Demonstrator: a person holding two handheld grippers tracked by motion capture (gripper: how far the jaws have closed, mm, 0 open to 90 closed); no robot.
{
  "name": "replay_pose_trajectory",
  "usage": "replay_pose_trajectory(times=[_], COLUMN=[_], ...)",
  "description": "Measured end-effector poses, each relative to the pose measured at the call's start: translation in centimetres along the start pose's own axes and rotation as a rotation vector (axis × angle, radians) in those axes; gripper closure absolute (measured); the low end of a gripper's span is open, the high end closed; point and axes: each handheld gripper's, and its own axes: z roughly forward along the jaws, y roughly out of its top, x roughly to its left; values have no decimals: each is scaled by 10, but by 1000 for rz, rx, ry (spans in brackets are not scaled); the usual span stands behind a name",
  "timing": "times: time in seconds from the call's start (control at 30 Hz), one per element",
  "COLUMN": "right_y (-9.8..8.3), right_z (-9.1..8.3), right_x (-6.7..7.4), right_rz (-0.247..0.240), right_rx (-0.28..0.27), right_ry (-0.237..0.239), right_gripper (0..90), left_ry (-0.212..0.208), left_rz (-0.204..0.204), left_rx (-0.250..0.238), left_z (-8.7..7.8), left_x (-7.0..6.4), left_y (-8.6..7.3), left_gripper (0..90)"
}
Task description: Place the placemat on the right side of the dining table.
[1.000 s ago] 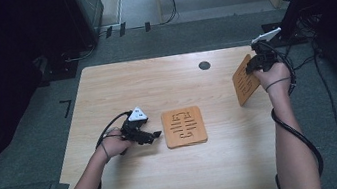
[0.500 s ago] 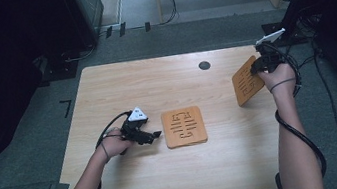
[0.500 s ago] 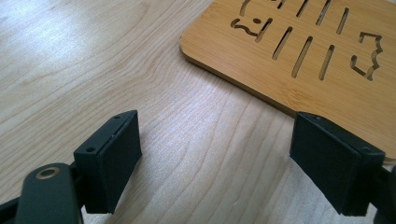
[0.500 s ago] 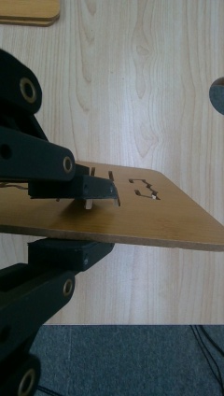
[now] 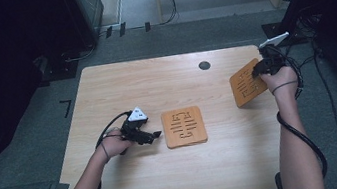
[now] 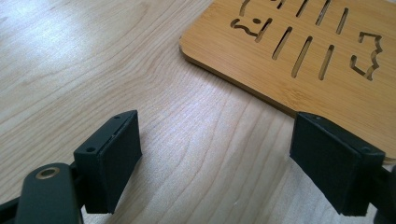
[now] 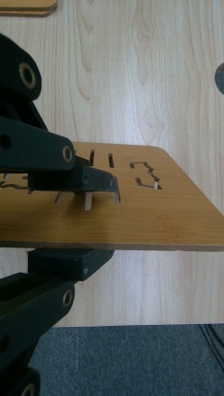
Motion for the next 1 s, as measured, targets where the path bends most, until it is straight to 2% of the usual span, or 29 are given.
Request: replay_pose_trajectory(times=[1.0], right_y=[-4], right_z=[17], right_x=[-10], right_rz=[27], right_rx=[21], right_ry=[25], right_gripper=[591], left_ry=[-1], left_rz=[3], left_rx=[-2], left_z=[0], left_x=[0], left_y=[0], left_gripper=[155])
